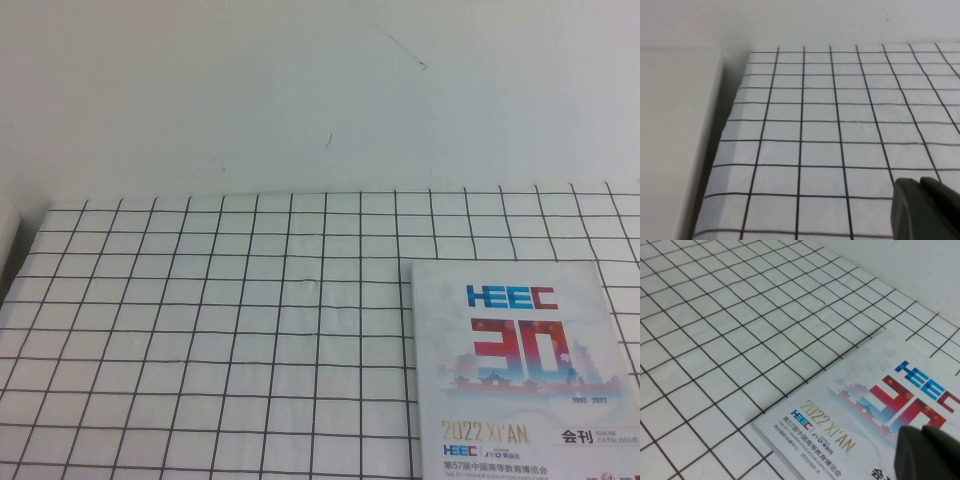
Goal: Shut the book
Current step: 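Close the open booklet and leave it lying on the table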
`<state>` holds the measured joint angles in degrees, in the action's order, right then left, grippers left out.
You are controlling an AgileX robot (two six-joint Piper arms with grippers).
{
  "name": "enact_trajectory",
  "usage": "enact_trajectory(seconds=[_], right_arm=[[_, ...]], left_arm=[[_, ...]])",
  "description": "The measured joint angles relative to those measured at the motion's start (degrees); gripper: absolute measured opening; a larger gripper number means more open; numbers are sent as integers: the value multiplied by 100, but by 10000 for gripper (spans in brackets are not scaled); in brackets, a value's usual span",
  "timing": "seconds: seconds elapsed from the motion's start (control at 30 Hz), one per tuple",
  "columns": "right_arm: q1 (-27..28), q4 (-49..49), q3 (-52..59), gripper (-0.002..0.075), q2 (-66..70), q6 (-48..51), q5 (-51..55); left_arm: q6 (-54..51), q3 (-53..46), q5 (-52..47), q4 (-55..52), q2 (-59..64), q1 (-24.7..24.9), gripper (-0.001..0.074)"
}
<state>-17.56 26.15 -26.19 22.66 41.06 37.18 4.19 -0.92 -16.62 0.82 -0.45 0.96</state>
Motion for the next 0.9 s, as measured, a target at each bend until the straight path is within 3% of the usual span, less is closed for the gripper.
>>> enact_trajectory(seconds=[0.2, 0.9], right_arm=[[0, 0, 0, -3, 0, 0, 35], [0, 4, 0, -3, 0, 0, 35]], left_arm=[[0, -33, 19, 94, -13, -294, -4], [13, -14, -139, 112, -13, -298, -4]])
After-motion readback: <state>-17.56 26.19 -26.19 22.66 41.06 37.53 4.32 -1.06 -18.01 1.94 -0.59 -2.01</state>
